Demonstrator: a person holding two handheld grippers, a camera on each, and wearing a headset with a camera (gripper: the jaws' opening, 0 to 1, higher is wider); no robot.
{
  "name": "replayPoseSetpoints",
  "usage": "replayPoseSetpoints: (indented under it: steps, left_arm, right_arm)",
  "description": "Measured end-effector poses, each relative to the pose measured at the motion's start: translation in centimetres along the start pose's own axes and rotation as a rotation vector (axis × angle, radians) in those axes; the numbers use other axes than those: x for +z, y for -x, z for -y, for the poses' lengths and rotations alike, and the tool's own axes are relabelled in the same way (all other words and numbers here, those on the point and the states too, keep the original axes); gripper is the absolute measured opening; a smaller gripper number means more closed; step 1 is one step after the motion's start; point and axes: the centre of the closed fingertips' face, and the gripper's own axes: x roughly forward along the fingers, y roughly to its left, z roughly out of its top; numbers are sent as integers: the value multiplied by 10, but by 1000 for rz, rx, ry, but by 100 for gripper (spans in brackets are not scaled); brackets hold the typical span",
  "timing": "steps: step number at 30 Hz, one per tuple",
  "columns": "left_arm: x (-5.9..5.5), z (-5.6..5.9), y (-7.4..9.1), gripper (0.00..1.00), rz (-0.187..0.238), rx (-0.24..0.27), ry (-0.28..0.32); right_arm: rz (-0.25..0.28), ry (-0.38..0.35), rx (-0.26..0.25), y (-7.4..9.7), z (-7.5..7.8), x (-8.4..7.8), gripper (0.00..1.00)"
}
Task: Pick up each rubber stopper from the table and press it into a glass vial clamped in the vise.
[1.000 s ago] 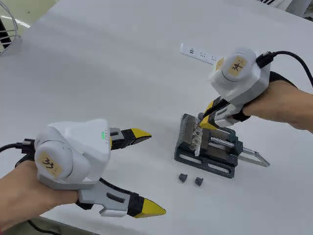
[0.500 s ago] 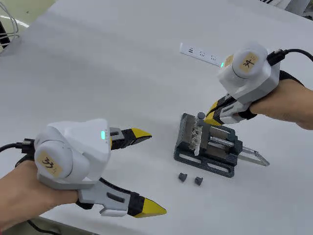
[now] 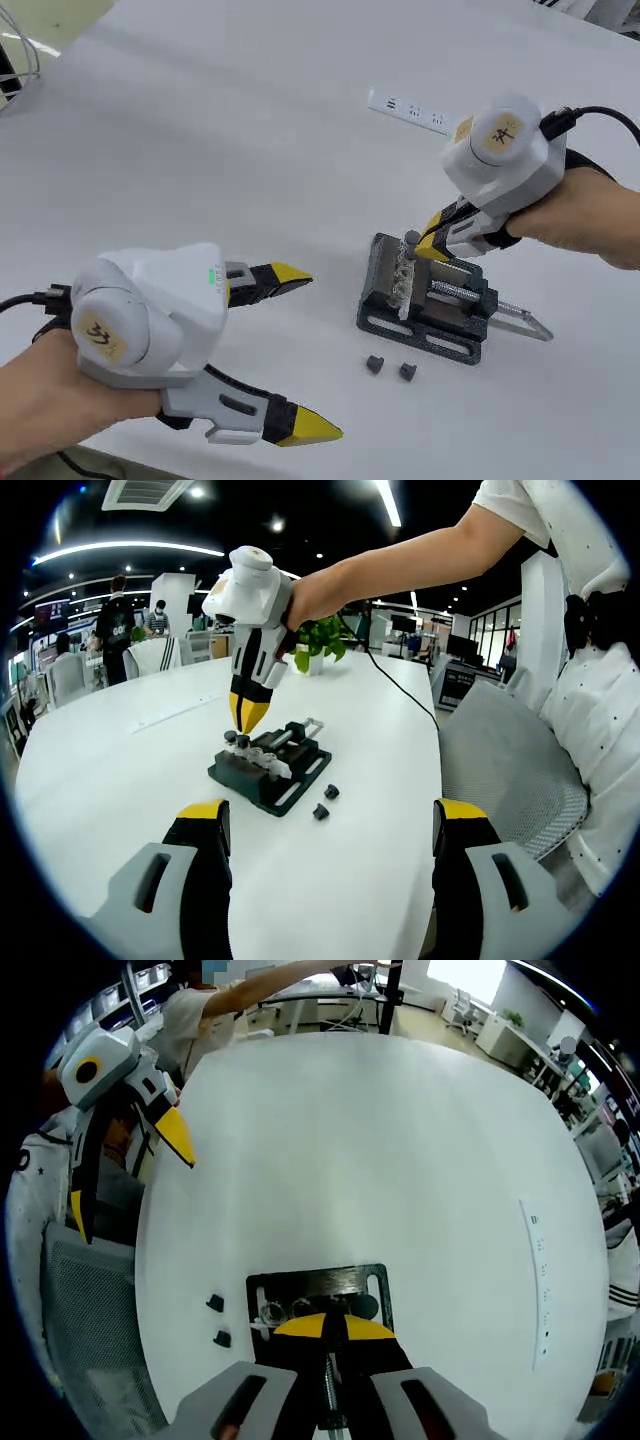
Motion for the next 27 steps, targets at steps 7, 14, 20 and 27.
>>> replayPoseSetpoints:
  steps: [7, 14, 20, 27]
  left_arm:
    - [0, 0, 0, 82, 1, 0, 4]
    - [0, -1, 1, 81, 3, 3, 8]
    - [2, -1, 0, 81, 9, 1, 9]
    - [3, -1, -1, 81, 11, 1, 10]
  right_arm:
    - [-2, -3, 5, -3, -1, 0, 0]
    - [-2, -9, 23, -4, -2, 1, 0]
    - [6, -44, 53, -5, 0, 1, 0]
    - [-7, -36, 60, -5, -1, 1, 0]
